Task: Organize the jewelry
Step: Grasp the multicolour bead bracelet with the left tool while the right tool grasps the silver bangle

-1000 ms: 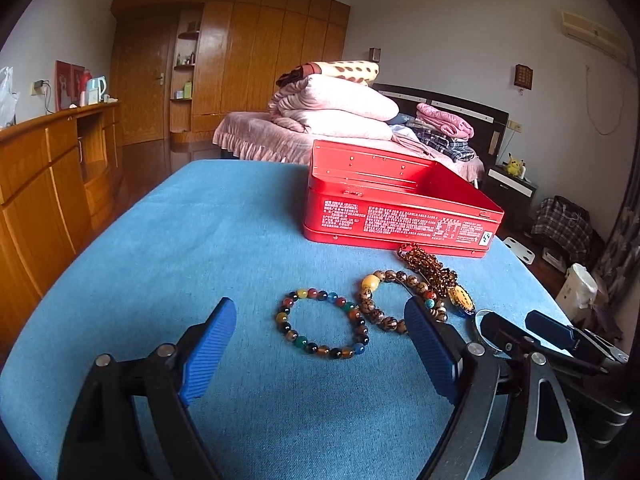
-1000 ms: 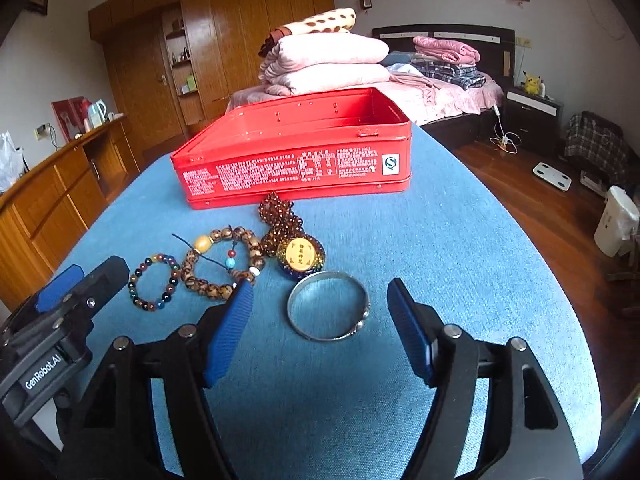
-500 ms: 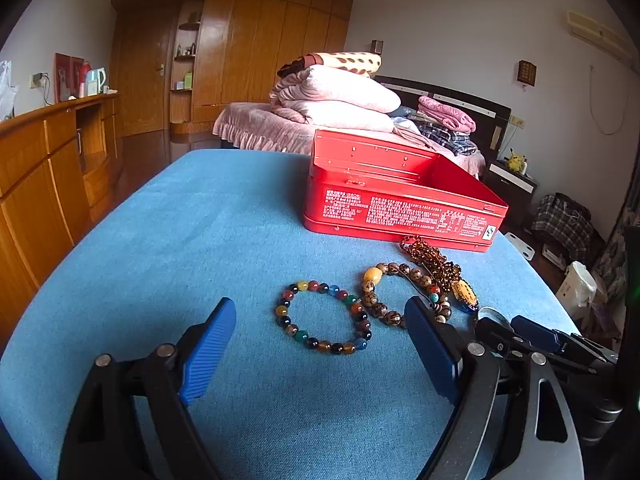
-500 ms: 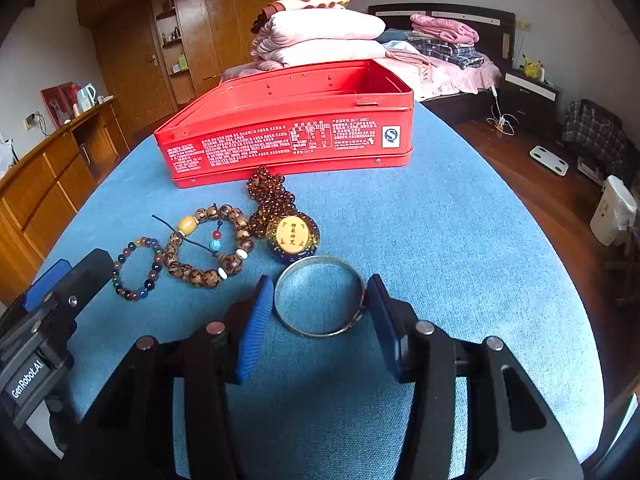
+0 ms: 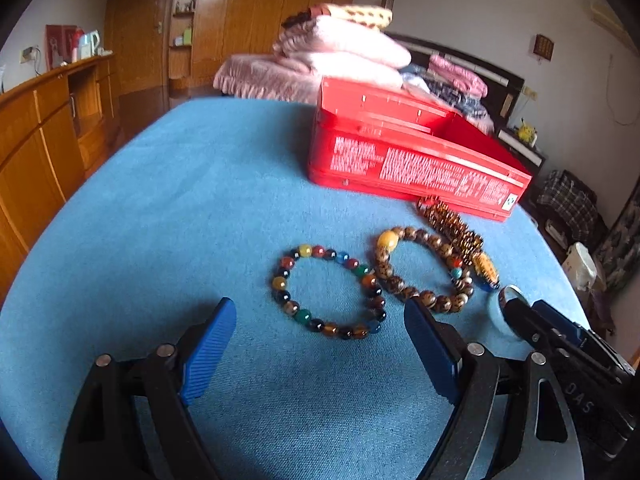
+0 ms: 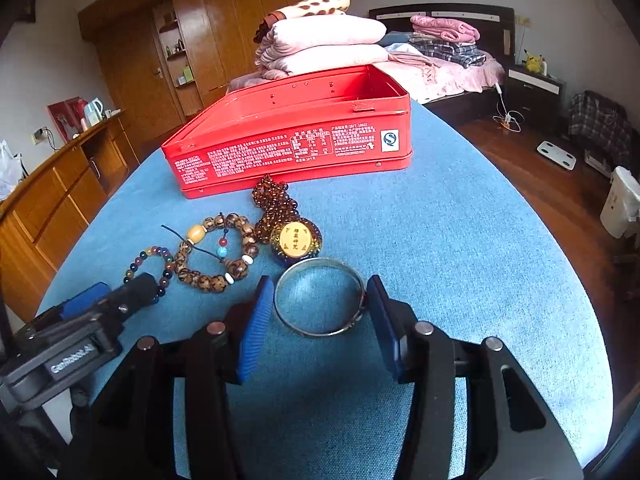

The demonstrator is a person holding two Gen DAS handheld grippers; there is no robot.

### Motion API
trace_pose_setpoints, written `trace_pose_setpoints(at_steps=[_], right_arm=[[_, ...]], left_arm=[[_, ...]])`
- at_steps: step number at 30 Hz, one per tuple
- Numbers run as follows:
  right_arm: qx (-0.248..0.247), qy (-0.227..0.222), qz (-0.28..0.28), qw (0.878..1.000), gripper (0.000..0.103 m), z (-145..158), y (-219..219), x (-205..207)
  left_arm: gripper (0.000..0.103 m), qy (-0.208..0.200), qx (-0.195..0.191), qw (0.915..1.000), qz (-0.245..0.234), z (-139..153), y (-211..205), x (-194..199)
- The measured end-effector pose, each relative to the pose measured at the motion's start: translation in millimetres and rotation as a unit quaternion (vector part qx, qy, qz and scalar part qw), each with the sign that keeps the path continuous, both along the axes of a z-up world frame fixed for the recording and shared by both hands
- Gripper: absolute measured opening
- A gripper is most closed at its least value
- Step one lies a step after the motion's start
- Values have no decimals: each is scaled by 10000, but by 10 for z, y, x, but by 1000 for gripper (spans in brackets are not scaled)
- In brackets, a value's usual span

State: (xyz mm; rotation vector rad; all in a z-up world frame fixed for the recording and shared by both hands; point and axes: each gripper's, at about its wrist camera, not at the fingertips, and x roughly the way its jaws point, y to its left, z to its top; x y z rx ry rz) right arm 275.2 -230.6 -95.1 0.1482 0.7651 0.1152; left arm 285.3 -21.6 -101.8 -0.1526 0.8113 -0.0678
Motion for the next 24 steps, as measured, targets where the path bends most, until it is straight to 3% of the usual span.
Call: trace_pose_setpoints(at_steps=[7,11,13,15,19,24], right_arm=[[96,-8,53,9999,47,10,-9,15],[105,-16,62,9999,47,14,-9,11],[97,-24,57,9999,47,15,-12,10],[73,-39,58,9999,47,19,-13,3],[37,-54,69,10000,47,18,-3,-6],[40,-43,63,10000,47,14,5,-1]], left_arm=[[82,79,206,9997,-47,-10,-68,41],[58,1,269,9996,-76,-6,-99,11],[37,-46,261,9996,-119,-4,-93,-17],[27,-79,168,9997,-157,-5,-69,-21],[15,-131,-38,9996,-259,-2,-28,-35],[15,-165,-96,9993,-329,16,-22,-75]])
